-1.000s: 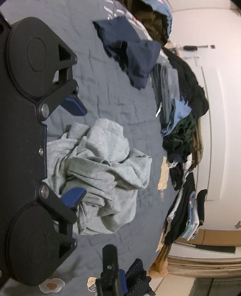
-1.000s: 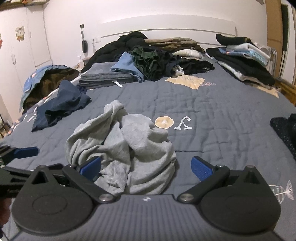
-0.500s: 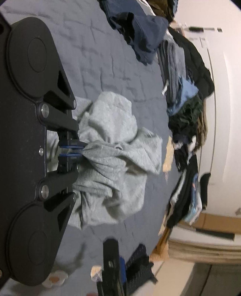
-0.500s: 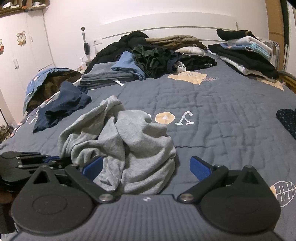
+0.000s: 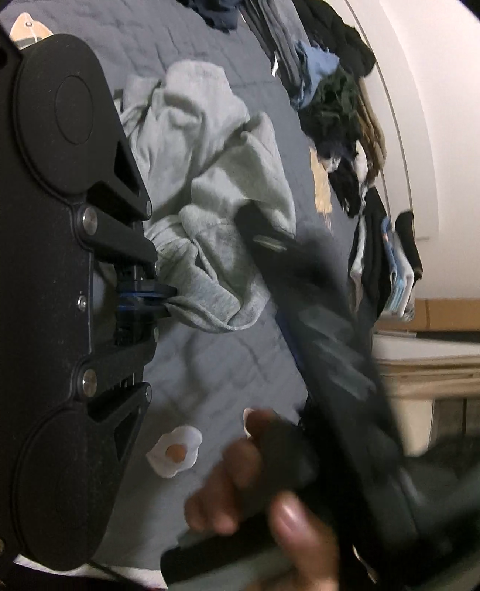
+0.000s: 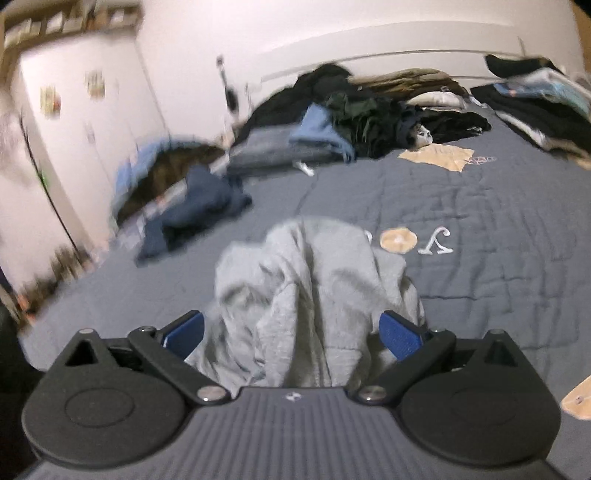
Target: Fold clothes
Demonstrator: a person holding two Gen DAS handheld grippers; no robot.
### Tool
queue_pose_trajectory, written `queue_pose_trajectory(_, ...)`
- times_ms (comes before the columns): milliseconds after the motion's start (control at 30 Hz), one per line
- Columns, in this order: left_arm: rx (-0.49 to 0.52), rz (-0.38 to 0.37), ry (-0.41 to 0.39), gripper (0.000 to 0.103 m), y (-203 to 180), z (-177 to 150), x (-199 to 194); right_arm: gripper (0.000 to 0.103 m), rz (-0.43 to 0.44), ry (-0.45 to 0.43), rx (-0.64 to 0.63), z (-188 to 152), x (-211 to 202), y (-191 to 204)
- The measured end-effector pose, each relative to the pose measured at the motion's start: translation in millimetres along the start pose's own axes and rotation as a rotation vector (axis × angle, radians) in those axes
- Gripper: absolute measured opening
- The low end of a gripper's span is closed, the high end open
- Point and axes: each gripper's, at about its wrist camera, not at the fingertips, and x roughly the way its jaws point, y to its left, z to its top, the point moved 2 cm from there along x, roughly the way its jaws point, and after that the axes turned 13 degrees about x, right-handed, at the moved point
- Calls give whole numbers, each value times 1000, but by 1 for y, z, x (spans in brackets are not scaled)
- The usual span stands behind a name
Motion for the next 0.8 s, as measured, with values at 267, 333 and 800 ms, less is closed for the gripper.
queue_pose_trajectory(267, 27, -83, -19, 34, 2, 0, -1, 9, -80, 28, 117, -5, 13, -28)
queue_pose_trajectory(333, 24, -87, -40, 43, 12, 1, -7, 8, -87, -13, 133, 2, 1, -34)
queue_pose_trajectory(800, -385, 172, 12, 64, 121, -35, -5, 8, -102, -226, 299, 38, -71, -95)
